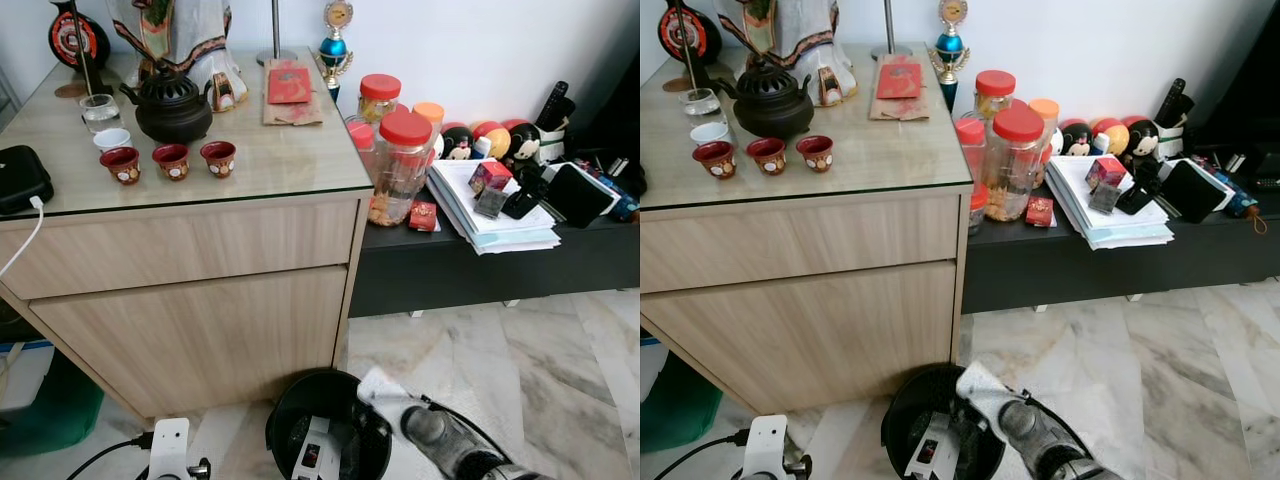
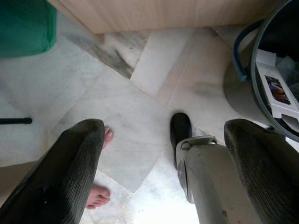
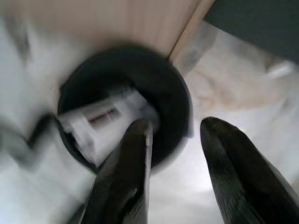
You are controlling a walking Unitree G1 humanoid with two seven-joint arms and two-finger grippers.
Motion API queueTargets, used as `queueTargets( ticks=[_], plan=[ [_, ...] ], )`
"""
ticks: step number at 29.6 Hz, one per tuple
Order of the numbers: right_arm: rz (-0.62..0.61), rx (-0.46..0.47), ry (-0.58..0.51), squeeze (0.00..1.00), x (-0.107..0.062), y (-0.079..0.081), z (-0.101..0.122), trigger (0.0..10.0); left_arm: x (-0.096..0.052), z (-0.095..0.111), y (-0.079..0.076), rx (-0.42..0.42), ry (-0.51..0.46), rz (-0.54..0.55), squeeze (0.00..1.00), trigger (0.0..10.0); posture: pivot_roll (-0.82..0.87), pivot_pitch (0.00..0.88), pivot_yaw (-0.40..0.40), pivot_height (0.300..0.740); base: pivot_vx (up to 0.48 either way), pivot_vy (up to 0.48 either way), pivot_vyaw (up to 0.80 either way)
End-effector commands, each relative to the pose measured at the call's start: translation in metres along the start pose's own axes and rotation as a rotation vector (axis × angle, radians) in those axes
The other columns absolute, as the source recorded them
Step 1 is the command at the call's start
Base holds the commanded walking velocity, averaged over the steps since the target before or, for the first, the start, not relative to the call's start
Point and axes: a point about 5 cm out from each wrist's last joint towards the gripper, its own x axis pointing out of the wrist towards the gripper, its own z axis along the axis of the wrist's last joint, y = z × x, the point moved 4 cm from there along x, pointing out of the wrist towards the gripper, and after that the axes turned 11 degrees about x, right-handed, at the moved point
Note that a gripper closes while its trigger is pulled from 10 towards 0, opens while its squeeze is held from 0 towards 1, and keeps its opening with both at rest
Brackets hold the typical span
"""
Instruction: Picking trash to rubbish bin
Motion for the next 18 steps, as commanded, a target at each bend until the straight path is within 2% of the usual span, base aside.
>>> queueTargets(
  ticks=[1,2,3,8,10,15,18],
  plan=[
    [-0.048,0.193,-0.056,0.0,-0.003,-0.016,0.004,10.0,0.0,-0.001,0.003,0.001,-0.002,0.02,0.0,10.0,0.02,0.055,-0.085,0.74,0.0,0.0,0.0],
    [-0.065,0.242,-0.069,0.0,-0.004,-0.02,0.003,10.0,0.0,-0.001,0.004,-0.002,-0.007,0.025,0.0,10.0,0.02,0.055,-0.083,0.74,0.0,0.0,0.0],
    [-0.088,0.357,-0.075,0.0,-0.006,-0.027,-0.007,10.0,0.0,0.003,0.006,0.0,-0.023,0.036,0.0,10.0,0.02,0.055,-0.083,0.74,0.0,0.0,0.0],
    [-0.126,0.439,-0.049,0.0,-0.012,-0.036,-0.031,10.0,0.0,0.006,0.011,0.009,-0.038,0.06,0.0,10.0,0.01,0.049,-0.07,0.74,0.0,0.0,0.0],
    [-0.137,0.546,-0.056,0.0,-0.015,-0.039,-0.041,10.0,0.0,0.008,0.015,0.003,-0.044,0.076,0.0,10.0,0.0,0.044,-0.064,0.74,0.0,0.0,0.0],
    [-0.159,0.627,-0.078,0.0,-0.018,-0.043,-0.048,10.0,0.0,0.01,0.019,-0.013,-0.063,0.095,0.0,10.0,0.0,0.039,-0.059,0.74,0.0,0.0,0.0],
    [-0.162,0.628,-0.078,0.0,-0.02,-0.042,-0.055,10.0,0.0,0.01,0.021,-0.018,-0.064,0.107,0.0,10.0,0.0,0.032,-0.056,0.74,0.0,0.0,0.0]
  ],
)
